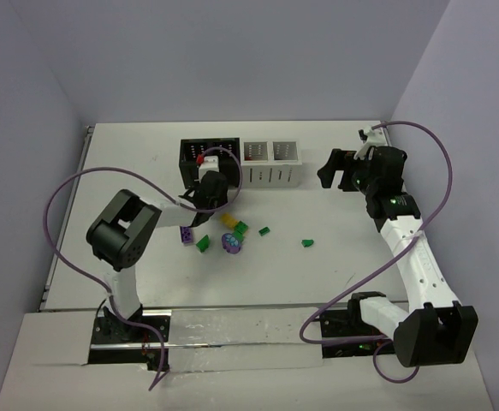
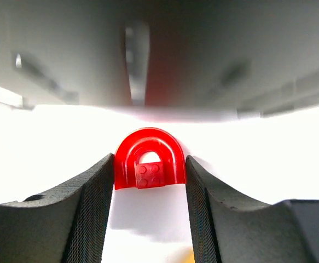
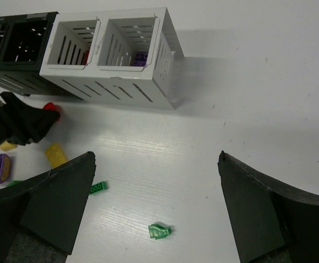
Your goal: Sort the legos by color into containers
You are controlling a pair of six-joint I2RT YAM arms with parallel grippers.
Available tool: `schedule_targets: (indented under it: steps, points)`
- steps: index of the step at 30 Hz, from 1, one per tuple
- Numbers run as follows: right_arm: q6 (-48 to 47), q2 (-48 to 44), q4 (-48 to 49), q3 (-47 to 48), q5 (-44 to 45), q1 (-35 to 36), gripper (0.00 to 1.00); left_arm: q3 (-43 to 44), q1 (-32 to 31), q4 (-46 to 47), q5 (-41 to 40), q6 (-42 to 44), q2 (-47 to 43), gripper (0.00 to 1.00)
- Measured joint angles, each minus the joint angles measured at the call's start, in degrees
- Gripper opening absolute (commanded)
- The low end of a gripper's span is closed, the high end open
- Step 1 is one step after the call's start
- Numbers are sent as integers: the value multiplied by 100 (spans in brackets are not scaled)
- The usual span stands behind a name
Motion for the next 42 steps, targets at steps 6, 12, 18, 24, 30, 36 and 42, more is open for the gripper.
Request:
schedule_targets:
  steps: [6, 12, 18, 24, 30, 36, 42]
  points:
    - [2, -71, 0, 0, -31, 0, 100, -381, -238, -962, 443, -195, -805, 38]
    - [0, -81, -2, 0, -53, -1, 100, -496, -403, -1877, 1149, -78, -1965, 29]
    - [0, -81, -2, 0, -105, 0, 100, 350, -399, -2918, 1858, 499, -2475, 12]
    - [-2, -59, 0, 2, -123, 0, 100, 1760, -397, -3428, 2710, 1256, -2342, 8]
    - [-26, 58, -3, 9, -119, 0, 100, 2983, -376, -3519, 3279, 1647, -1554, 9]
    - [-58, 153, -13, 26, -105, 0, 100, 4241, -200, -3733, 3433, 1762, -194, 7]
    - [-72, 197, -38, 46, -103, 0, 100, 4847, 8, -3830, 3370, 1771, 573, 12]
